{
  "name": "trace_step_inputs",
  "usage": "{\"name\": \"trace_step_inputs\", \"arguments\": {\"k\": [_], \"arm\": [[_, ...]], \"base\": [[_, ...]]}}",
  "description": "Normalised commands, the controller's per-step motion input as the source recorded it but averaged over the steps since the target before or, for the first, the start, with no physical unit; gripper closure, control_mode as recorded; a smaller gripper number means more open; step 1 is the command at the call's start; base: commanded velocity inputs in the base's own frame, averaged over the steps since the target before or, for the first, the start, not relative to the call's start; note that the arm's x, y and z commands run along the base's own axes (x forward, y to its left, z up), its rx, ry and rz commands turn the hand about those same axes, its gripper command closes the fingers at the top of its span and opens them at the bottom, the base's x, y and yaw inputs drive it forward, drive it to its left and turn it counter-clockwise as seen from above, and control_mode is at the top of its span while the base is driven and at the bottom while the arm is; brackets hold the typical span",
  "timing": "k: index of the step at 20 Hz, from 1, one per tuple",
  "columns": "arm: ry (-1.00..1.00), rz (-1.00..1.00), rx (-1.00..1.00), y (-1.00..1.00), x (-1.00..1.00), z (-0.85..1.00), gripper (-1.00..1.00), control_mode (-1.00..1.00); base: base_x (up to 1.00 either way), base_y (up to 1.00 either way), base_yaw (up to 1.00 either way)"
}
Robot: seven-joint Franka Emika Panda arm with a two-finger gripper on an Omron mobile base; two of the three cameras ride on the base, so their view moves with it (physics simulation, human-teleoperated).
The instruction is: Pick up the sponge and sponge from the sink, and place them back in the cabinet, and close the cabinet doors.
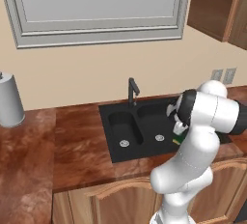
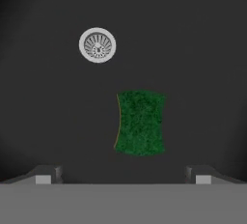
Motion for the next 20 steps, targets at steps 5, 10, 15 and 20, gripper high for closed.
{"name": "trace_step_inputs", "arguments": {"k": [5, 10, 15, 20], "arm": [[0.00, -0.07, 0.01, -0.03, 0.17, -0.25, -1.00, -1.00], [0.00, -0.07, 0.02, -0.04, 0.18, -0.25, -1.00, -1.00], [0.00, -0.06, 0.03, -0.01, 0.22, -0.23, -1.00, -1.00], [0.00, -0.05, 0.02, -0.07, 0.23, -0.21, -1.00, -1.00]], "base": [[0.00, 0.00, 0.00], [0.00, 0.00, 0.00], [0.00, 0.00, 0.00], [0.00, 0.00, 0.00]]}}
